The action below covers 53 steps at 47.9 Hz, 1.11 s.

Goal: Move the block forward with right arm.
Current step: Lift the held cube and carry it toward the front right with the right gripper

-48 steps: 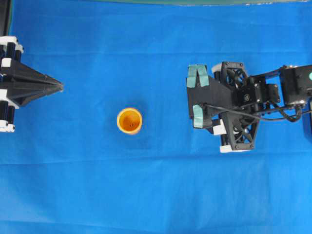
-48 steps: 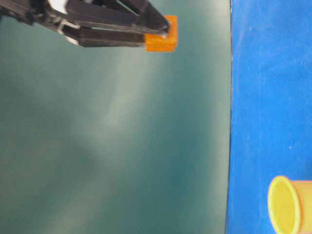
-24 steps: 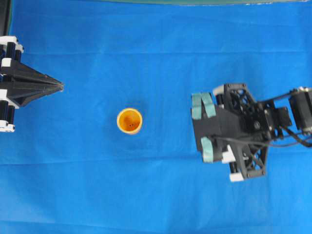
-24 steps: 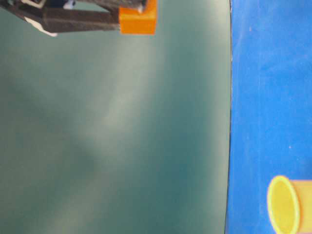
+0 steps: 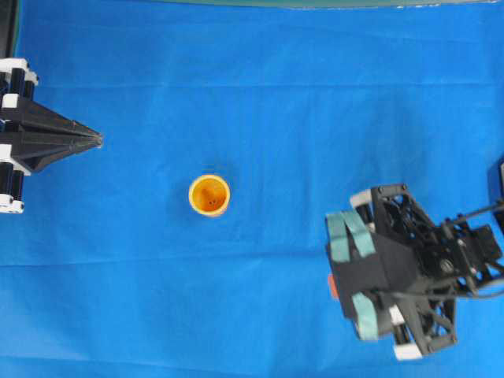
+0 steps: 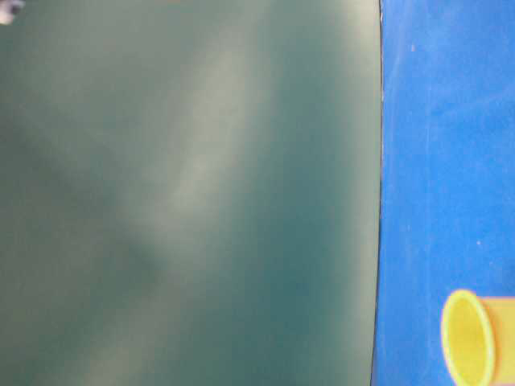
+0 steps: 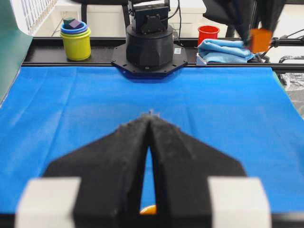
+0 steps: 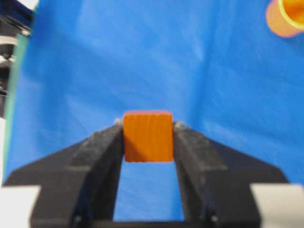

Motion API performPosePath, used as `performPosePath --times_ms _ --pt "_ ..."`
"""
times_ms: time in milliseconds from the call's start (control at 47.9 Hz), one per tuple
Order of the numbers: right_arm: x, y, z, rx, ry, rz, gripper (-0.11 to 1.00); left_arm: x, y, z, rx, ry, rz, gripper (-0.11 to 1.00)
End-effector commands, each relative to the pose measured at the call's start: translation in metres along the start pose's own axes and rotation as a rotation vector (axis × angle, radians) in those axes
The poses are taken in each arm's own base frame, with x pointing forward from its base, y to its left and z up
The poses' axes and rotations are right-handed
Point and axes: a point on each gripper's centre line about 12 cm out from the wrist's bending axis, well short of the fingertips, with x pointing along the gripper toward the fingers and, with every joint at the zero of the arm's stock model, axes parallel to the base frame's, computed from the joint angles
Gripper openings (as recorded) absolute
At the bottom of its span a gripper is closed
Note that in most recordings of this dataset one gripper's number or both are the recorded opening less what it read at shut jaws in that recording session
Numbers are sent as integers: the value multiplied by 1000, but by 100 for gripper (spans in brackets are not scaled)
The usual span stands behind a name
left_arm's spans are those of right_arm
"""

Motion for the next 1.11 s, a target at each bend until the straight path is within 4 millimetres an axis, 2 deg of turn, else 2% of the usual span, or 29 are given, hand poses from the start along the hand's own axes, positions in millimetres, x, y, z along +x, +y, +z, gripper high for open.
performPosePath --times_ms 0,480,731,1086 --pt "-22 9 12 -11 -59 23 41 3 0 14 5 -32 0 0" --pt "-33 52 18 30 -81 105 41 3 0 14 8 -32 0 0" --pt "-31 73 26 22 -111 148 41 3 0 13 8 -29 0 0" --pt "-27 85 32 11 -115 166 41 3 0 13 8 -31 0 0"
